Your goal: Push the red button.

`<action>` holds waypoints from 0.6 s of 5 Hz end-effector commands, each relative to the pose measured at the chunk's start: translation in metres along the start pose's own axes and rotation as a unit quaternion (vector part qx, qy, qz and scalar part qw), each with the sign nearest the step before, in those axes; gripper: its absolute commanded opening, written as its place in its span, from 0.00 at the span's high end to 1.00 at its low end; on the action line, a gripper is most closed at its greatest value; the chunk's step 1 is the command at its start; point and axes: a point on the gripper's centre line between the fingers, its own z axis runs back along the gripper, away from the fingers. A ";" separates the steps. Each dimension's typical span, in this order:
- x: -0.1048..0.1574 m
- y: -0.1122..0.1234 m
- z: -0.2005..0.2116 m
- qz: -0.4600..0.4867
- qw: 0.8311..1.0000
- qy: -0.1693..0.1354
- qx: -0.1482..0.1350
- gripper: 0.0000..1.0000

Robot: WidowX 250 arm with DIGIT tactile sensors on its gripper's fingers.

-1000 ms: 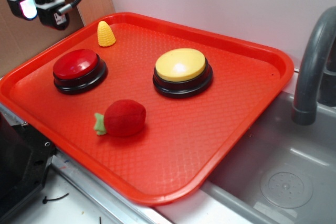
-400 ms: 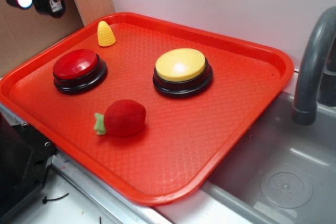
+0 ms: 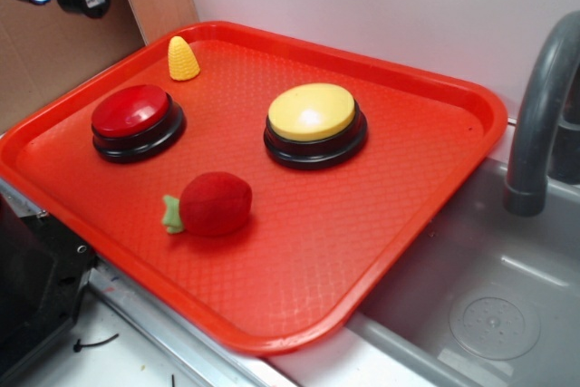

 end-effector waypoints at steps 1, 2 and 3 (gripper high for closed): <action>0.005 -0.006 0.025 -0.011 0.999 -0.040 0.005 0.00; 0.005 -0.007 0.029 -0.014 0.999 -0.041 0.004 0.00; 0.004 -0.010 0.035 -0.016 0.999 -0.046 0.007 0.00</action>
